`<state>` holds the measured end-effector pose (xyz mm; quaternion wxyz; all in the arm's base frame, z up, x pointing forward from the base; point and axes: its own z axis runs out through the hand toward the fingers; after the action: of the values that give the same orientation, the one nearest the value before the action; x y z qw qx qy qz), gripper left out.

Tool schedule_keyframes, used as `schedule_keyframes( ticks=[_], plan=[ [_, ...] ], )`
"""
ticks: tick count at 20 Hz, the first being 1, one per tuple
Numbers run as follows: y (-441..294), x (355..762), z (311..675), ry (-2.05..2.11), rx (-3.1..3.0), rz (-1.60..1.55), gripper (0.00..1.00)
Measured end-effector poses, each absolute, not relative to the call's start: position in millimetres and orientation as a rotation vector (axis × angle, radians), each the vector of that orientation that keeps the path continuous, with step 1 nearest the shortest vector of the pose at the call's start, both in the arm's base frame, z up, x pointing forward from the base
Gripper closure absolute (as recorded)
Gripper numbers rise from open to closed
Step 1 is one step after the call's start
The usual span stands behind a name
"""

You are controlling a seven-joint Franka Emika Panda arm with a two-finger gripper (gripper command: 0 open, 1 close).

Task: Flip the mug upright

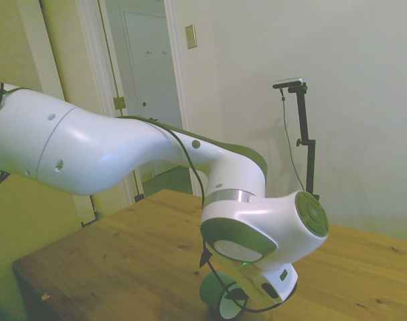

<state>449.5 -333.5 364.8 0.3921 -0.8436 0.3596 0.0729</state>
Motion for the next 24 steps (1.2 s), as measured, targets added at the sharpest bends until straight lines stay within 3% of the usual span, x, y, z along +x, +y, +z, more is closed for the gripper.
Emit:
schedule_keyframes(
  ticks=[10,11,24],
  plan=[
    [-348,431,352,0.731,-1.971,0.19,0.0],
    [-349,431,351,0.724,-1.964,0.184,1.0],
    [-338,440,336,0.685,-1.92,0.172,1.0]
  ],
)
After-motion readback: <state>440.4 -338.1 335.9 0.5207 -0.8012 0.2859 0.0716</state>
